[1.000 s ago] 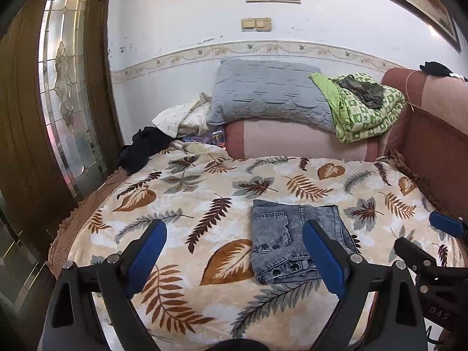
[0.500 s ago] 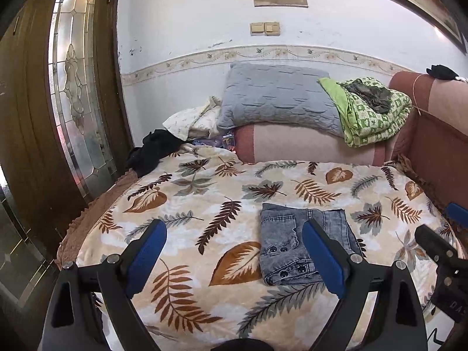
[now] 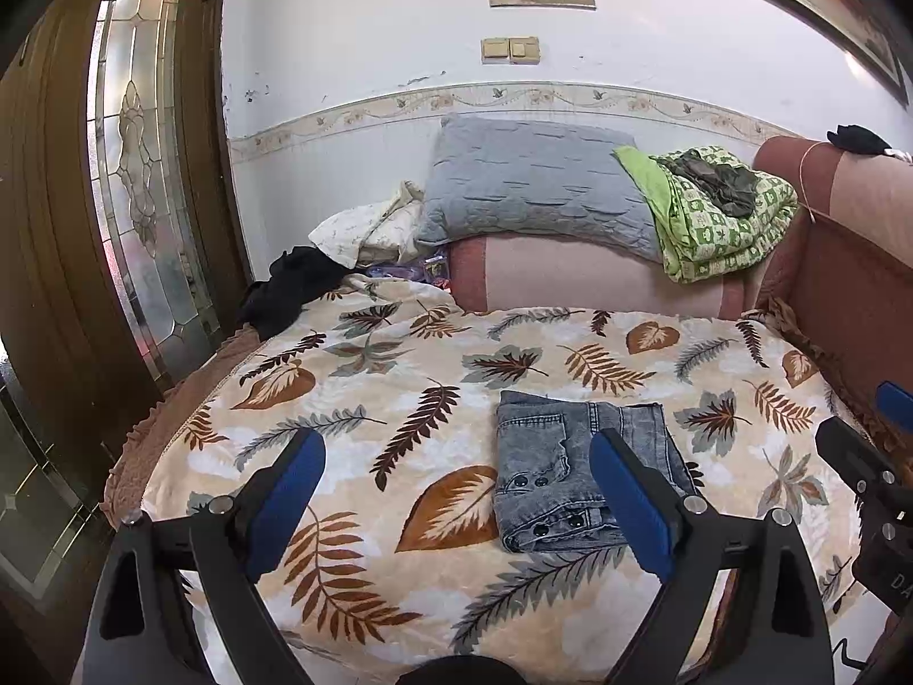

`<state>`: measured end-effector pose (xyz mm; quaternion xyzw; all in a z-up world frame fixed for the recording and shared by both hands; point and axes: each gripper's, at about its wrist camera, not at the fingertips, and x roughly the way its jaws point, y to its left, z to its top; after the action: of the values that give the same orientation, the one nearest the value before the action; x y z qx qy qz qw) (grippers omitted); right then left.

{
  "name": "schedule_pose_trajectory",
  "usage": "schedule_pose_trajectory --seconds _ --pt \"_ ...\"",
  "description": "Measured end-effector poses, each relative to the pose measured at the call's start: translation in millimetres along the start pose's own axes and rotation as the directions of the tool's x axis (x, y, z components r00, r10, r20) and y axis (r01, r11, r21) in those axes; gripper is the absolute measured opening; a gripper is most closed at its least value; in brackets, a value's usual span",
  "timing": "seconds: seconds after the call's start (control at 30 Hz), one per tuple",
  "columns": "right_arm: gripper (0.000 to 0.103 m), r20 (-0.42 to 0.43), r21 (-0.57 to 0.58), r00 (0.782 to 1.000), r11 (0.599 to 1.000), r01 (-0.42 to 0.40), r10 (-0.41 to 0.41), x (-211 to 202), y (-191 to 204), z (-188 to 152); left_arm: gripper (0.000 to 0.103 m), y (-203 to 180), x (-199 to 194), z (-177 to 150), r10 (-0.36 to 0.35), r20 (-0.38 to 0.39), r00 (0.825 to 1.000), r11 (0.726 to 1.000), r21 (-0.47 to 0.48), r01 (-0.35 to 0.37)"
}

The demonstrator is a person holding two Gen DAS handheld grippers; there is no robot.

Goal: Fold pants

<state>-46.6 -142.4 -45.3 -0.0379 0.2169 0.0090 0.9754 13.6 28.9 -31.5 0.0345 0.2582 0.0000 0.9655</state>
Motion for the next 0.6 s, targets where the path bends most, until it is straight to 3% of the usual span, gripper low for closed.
schedule_pose_trajectory --seconds 0.6 --pt "0.082 0.003 0.001 1.000 1.000 0.014 -0.014 2.9 -2.6 -1.9 0.094 -3.5 1.4 -2.7 -0.022 -0.003 1.000 1.000 -0.012 0.022"
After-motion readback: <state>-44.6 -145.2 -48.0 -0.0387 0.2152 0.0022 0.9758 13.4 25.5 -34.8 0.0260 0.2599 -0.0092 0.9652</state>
